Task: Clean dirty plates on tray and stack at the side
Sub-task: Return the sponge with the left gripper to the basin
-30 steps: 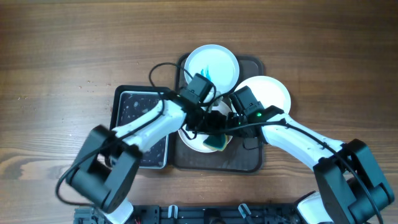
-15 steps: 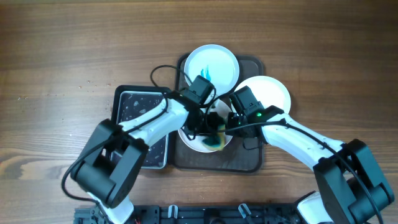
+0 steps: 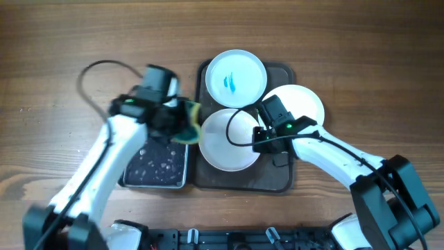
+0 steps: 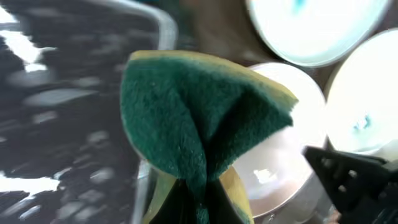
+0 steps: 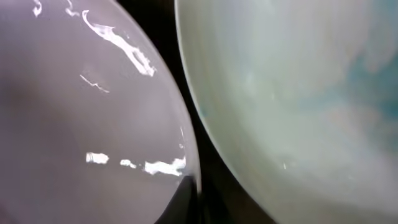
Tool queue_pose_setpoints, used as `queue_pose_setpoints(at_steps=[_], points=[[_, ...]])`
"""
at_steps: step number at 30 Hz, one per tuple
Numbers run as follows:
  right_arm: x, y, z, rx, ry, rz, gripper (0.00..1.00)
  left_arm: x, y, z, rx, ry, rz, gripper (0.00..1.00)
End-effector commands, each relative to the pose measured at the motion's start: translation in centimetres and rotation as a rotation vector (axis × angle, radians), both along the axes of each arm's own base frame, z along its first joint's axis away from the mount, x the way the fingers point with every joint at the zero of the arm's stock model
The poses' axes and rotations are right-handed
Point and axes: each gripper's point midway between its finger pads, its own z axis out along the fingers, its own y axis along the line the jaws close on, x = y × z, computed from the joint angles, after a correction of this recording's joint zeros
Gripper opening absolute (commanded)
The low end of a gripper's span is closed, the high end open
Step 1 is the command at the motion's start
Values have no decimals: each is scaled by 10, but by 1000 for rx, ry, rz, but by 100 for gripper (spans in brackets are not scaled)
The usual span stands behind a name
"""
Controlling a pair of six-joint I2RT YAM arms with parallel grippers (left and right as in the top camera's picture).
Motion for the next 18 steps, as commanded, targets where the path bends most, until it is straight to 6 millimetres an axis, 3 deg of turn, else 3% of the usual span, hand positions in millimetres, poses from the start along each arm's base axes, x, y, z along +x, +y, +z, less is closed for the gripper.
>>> queue_pose_setpoints(at_steps=[1,6,8,9,10,13,18], points=[[6,6,14,-10,14,85,4,-3,59,-7,160,22,113,4],[17,13,46,-17,10,111,4,-15,74,-48,193,114,148,4],[21,15,61,-25,7,129,4,-14,77,-54,195,129,157,4],[24,16,72,-31,3,145,4,-13,79,-54,193,127,164,14],[26,18,80,-31,-4,158,4,-11,81,-51,187,122,173,26],[33,22,106,-26,-25,179,4,-8,83,-33,137,109,200,43],[47,43,146,26,-99,205,4,-2,92,14,60,29,256,54]])
